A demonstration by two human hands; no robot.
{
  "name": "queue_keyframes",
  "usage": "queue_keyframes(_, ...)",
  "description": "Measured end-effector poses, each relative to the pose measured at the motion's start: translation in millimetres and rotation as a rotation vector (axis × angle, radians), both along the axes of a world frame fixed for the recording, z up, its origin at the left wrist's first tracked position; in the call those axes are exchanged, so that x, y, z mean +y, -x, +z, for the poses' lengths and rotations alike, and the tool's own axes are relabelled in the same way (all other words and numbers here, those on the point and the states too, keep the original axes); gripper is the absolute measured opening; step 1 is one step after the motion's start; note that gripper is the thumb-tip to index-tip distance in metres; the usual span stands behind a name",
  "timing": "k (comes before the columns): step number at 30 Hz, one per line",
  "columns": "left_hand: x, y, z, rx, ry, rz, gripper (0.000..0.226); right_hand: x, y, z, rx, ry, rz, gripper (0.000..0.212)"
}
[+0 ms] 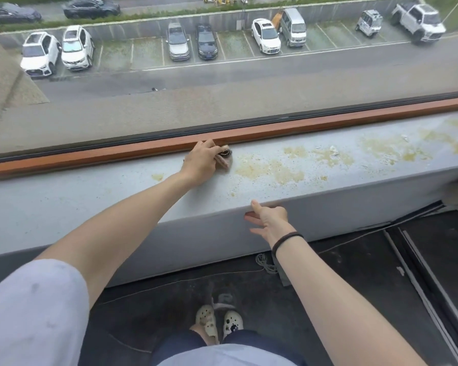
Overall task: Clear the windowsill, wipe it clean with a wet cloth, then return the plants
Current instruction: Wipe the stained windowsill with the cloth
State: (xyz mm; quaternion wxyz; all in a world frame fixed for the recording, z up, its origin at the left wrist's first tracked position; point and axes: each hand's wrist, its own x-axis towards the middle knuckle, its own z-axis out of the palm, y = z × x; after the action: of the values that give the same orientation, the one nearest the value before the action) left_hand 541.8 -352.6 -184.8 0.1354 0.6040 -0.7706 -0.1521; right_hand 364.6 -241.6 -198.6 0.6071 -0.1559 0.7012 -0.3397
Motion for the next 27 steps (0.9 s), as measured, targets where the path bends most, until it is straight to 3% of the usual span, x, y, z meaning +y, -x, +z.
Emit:
queue_keyframes(3,10,-6,8,0.097,-0.076,-0.164,0.029,1,-7,8,-0.004,0.000,-0.027,0.015)
queue_keyframes(7,2,-17,42,0.346,0.023,-0.094,0.018,-2,-13,27,-0.012,-0.010,-0.026,0.013)
queue_keyframes(14,-8,-4,25,0.101,-0.044,-0.018,0.039,-5,-14,36,-0.012,-0.019,-0.050,0.018)
queue_keyframes(20,26,-1,24,0.144,-0.139,-0.322,0.033,-10,-16,35,-0.027,-0.022,-0.072,0.016)
queue_keyframes(24,-1,-15,32,0.250,-0.064,-0.173,0.023,-14,-18,32,-0.032,-0.022,-0.095,0.016)
queue_keyframes(27,-10,-17,23,0.170,-0.028,-0.116,0.034,-14,-19,31,-0.034,-0.013,-0.102,0.024)
